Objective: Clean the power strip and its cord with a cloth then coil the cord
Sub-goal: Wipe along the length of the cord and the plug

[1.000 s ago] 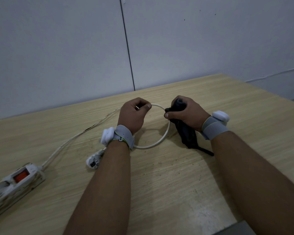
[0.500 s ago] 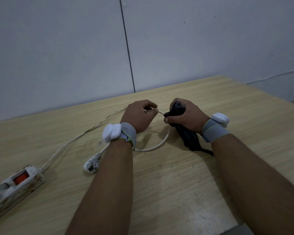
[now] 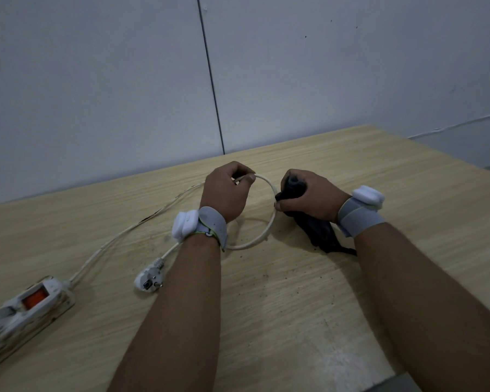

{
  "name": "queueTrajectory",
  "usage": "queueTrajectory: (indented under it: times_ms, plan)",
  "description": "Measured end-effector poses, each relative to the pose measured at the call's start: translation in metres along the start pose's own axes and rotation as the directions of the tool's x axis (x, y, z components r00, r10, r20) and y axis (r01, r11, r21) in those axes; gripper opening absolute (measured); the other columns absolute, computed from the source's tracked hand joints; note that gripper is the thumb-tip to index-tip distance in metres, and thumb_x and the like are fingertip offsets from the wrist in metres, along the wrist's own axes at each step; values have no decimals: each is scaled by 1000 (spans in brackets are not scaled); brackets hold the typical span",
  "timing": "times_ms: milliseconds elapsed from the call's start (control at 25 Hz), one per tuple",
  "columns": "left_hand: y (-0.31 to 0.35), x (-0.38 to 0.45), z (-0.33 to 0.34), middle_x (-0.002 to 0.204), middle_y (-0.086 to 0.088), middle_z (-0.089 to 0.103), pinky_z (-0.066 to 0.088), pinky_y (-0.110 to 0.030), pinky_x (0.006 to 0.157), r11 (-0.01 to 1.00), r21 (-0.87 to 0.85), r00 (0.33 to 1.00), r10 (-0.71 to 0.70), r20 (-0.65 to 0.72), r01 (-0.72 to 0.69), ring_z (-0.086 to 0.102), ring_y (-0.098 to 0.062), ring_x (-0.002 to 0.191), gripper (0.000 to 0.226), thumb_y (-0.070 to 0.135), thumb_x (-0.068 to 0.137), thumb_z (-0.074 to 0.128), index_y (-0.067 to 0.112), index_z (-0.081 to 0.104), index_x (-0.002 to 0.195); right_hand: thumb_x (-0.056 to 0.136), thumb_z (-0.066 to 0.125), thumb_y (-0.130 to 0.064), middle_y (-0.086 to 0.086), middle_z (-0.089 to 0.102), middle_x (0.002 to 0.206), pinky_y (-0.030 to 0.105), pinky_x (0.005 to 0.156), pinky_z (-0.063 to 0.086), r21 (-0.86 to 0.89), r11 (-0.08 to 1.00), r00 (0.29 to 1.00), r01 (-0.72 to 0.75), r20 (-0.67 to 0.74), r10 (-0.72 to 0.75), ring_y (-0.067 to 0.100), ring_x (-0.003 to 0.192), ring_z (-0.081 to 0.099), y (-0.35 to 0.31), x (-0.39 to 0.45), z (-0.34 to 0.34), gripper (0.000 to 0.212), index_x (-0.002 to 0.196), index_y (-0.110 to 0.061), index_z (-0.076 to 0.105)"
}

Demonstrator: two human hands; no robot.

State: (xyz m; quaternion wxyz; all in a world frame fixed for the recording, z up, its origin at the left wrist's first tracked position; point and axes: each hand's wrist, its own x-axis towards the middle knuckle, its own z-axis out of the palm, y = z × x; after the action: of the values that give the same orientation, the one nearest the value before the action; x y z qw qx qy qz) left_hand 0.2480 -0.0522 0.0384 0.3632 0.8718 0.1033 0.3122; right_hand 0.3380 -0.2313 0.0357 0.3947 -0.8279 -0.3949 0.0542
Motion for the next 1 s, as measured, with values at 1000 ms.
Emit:
queueTrajectory:
  times_ms: [1000]
  plan:
    - [-2,0,2,70,19,59,30,-5,53,997,-63,995,-52,-85,46,50,8,57,8,23,88,65,24,66,80,62,86,-31,-7,64,69,27,64,45,6,1000,999,30,17,-30,7,64,58,-1,2,6,30,73,-20,61]
